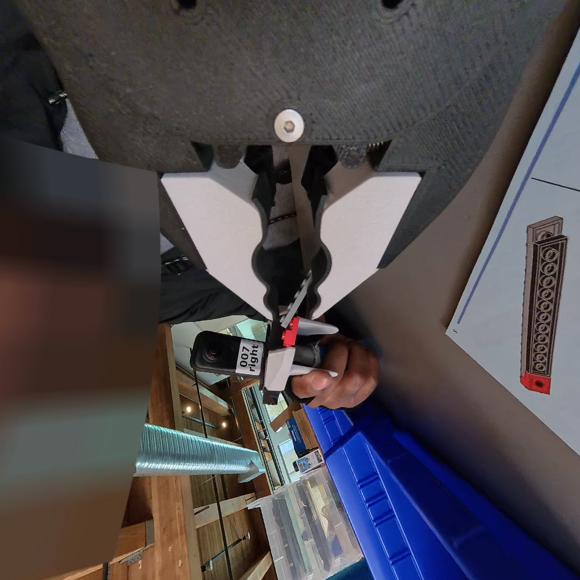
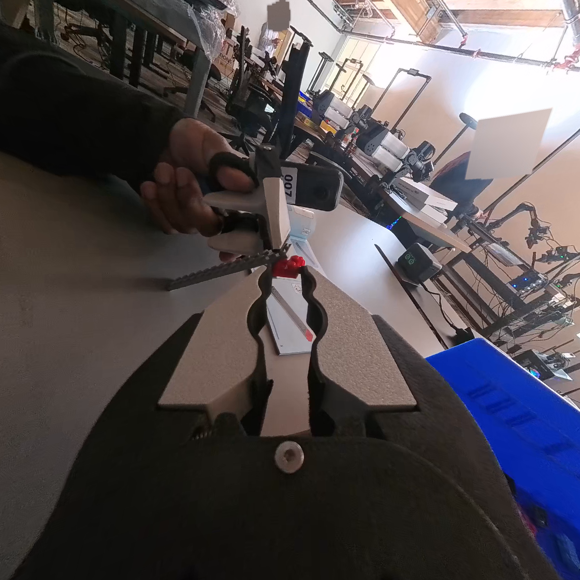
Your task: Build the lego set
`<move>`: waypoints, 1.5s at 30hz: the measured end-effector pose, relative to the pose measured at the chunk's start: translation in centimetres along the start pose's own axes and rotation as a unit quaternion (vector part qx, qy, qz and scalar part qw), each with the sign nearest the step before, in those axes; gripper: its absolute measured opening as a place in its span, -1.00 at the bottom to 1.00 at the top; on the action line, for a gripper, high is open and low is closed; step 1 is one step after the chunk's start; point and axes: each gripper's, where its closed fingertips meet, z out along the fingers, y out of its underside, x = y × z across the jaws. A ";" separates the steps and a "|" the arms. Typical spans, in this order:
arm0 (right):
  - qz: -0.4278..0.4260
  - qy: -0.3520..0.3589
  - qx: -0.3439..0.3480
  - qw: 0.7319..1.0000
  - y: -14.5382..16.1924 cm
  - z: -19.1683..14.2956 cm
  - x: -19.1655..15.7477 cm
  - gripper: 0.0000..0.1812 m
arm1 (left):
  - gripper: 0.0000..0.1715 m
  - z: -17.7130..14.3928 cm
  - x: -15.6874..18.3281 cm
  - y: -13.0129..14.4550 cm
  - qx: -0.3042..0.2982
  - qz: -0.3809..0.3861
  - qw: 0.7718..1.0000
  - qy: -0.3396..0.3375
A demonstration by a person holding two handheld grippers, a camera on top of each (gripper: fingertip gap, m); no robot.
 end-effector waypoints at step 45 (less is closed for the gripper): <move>0.035 -0.024 0.030 0.999 -0.6 0.1 -0.3 -0.76 | -0.90 0.2 0.8 0.2 -0.005 0.015 1.000 0.023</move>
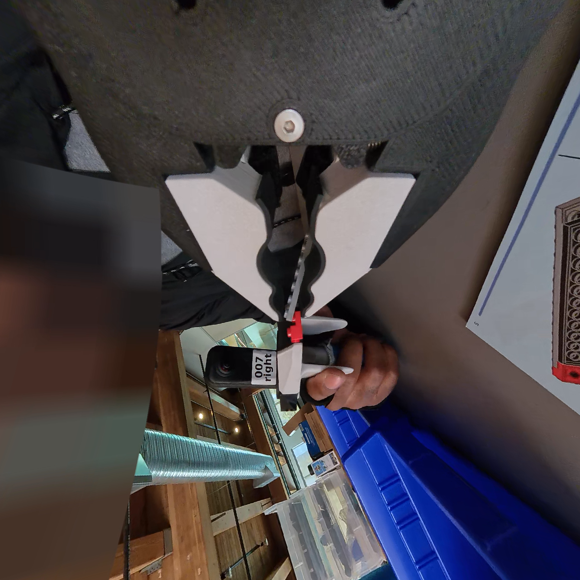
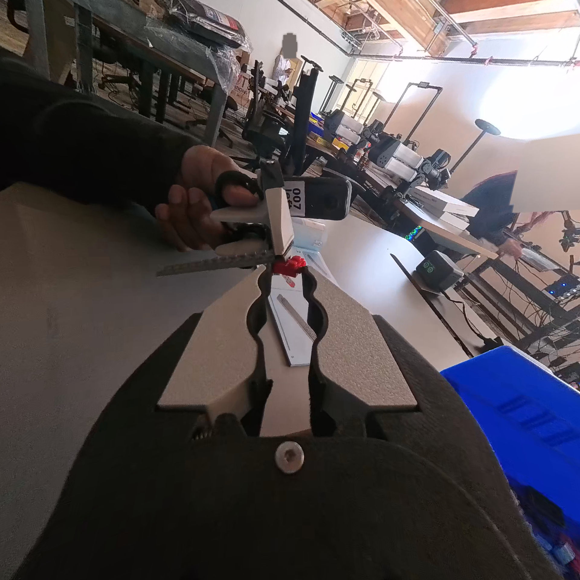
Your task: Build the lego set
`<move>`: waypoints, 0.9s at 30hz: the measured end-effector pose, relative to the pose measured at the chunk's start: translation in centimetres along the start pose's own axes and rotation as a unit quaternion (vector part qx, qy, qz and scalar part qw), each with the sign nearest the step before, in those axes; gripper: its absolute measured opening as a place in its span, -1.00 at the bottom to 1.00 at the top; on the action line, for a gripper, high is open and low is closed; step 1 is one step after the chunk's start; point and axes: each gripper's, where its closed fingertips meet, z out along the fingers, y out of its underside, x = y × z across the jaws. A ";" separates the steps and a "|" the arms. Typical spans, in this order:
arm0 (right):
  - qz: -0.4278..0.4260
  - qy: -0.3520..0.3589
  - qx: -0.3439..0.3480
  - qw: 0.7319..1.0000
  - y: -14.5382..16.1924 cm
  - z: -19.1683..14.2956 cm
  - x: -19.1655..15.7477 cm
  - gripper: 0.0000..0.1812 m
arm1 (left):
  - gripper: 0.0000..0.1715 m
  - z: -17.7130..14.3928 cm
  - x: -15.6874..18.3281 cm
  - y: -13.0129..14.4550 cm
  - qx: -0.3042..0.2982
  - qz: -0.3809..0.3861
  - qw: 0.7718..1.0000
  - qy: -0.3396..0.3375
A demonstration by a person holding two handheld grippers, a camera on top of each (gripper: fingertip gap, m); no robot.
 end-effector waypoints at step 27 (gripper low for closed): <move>-0.016 -0.020 -0.014 1.000 0.4 -0.4 -0.5 -0.80 | -0.90 0.3 -0.3 0.8 -0.021 -0.007 1.000 -0.008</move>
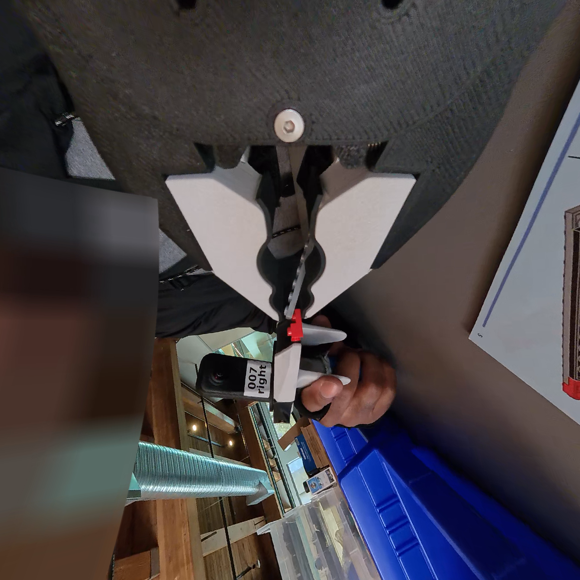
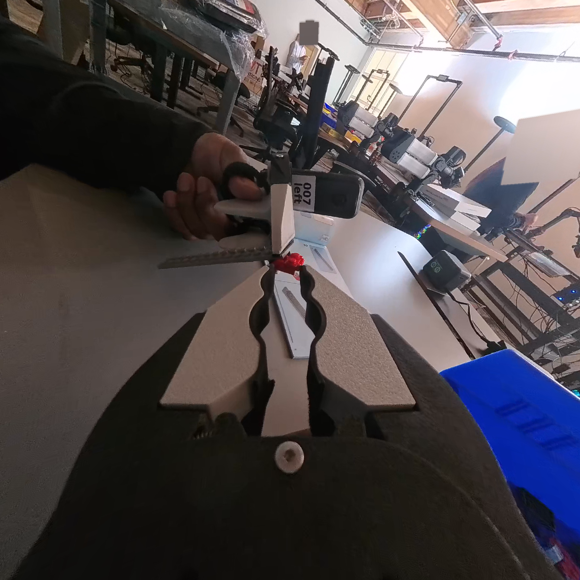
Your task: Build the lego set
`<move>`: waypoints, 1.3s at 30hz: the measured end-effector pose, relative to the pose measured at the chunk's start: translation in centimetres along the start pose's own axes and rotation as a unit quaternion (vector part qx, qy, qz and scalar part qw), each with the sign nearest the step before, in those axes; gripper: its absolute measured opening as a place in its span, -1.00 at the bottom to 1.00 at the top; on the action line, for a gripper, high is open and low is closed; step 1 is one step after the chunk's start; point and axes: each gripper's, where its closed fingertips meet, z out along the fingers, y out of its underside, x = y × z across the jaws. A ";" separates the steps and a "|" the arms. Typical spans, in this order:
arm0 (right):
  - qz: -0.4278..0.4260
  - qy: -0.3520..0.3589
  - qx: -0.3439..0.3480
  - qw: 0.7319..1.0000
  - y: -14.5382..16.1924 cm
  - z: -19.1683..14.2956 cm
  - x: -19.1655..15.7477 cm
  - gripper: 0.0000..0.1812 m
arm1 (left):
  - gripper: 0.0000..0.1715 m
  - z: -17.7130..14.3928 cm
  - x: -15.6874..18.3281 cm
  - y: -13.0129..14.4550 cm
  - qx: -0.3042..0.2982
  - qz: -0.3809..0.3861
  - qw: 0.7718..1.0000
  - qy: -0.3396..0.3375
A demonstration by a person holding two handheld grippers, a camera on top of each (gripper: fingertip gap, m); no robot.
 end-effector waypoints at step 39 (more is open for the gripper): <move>0.432 -0.030 0.071 0.899 -1.0 0.8 1.8 -0.91 | -0.88 0.6 2.1 -4.7 0.154 0.277 0.947 -0.052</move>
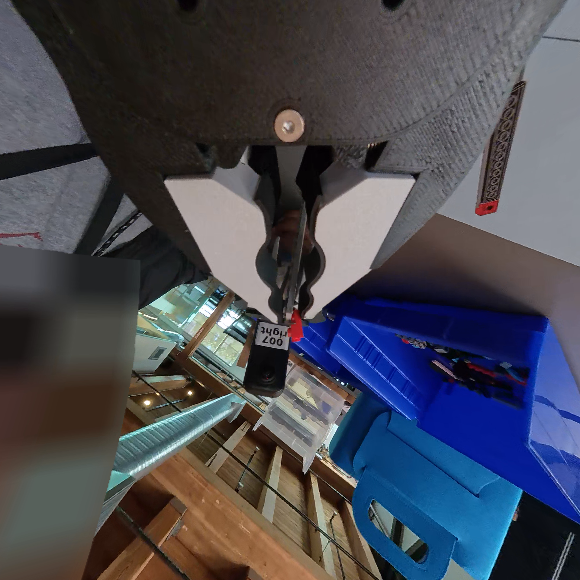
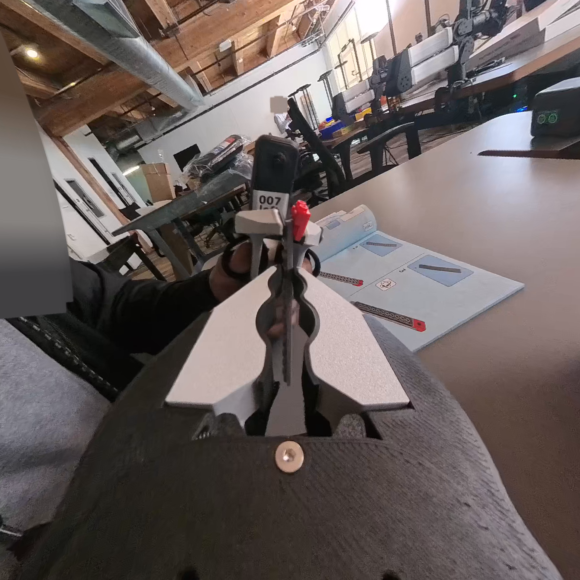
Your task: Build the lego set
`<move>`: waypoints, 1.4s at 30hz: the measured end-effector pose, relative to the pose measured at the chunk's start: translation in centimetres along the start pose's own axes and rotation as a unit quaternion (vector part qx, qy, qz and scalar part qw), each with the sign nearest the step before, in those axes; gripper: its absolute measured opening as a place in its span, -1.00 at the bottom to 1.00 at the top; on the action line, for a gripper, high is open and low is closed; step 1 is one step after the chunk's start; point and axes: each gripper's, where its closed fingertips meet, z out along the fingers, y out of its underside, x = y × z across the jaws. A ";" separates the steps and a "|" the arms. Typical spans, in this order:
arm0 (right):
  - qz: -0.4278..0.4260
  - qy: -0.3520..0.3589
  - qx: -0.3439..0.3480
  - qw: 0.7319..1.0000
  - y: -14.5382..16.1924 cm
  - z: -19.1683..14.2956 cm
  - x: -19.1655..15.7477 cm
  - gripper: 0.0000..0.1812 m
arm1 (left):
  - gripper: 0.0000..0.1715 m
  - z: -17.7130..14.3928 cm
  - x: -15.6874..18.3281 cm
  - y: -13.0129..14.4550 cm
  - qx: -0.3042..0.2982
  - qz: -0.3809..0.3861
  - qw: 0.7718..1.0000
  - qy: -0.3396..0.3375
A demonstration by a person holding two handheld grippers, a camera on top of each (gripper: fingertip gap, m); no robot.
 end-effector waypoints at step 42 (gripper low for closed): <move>0.058 -0.036 0.054 0.996 -1.8 -1.1 0.1 -0.89 | -0.89 0.0 0.2 -0.9 0.035 0.032 0.999 -0.001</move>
